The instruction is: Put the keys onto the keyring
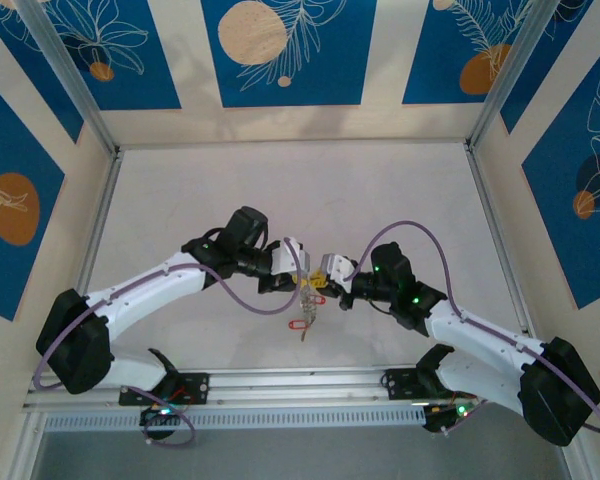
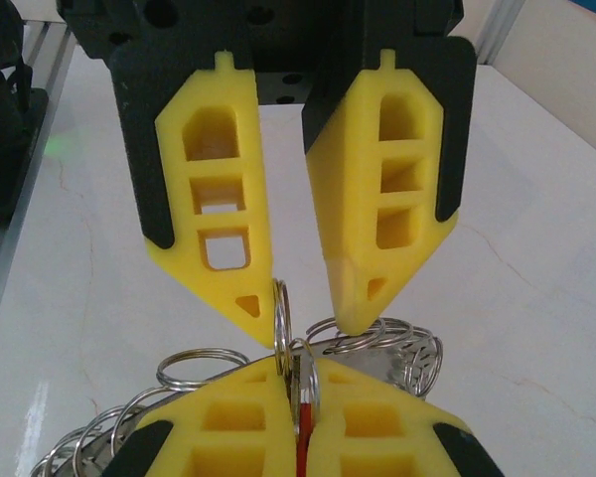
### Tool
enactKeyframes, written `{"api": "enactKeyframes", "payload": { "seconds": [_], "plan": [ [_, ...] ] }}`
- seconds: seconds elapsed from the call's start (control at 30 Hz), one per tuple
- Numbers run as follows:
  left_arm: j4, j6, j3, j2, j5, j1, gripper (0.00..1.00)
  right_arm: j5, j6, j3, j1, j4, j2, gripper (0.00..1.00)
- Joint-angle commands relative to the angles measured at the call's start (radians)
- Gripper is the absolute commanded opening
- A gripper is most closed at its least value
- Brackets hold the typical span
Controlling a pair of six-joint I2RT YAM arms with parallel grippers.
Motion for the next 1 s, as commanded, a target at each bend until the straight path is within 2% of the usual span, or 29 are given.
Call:
{"api": "enactKeyframes", "payload": {
  "seconds": [0.0, 0.3, 0.43, 0.53, 0.63, 0.67, 0.77, 0.83, 0.97],
  "plan": [
    [-0.019, 0.017, 0.031, 0.007, -0.029, -0.012, 0.23, 0.011, -0.019, 0.041, 0.018, 0.011, 0.016, 0.0],
    [-0.022, 0.038, 0.023, -0.006, -0.022, -0.014, 0.22, 0.034, -0.028, 0.058, 0.035, 0.0, 0.046, 0.0],
    [-0.034, 0.054, 0.023, -0.003, -0.012, -0.014, 0.13, 0.025, -0.023, 0.055, 0.036, 0.008, 0.044, 0.0],
    [-0.06, 0.079, 0.032, -0.001, 0.004, -0.015, 0.0, 0.025, -0.025, 0.055, 0.037, 0.011, 0.049, 0.0],
    [-0.103, 0.137, 0.034, -0.009, 0.037, -0.015, 0.0, 0.039, -0.019, 0.052, 0.037, 0.019, 0.05, 0.0],
    [-0.097, 0.141, 0.026, -0.017, 0.037, -0.014, 0.0, 0.049, 0.0, 0.045, 0.034, 0.034, 0.047, 0.03],
    [-0.082, 0.138, 0.01, -0.035, 0.041, -0.006, 0.0, 0.024, 0.049, 0.021, 0.01, 0.058, 0.017, 0.25],
    [-0.079, 0.138, 0.005, -0.044, 0.068, 0.003, 0.0, -0.004, 0.062, 0.005, -0.002, 0.051, -0.013, 0.33],
    [-0.061, 0.142, -0.007, -0.053, 0.116, 0.018, 0.0, -0.042, 0.057, -0.012, -0.009, 0.013, -0.084, 0.38]
  ]
}}
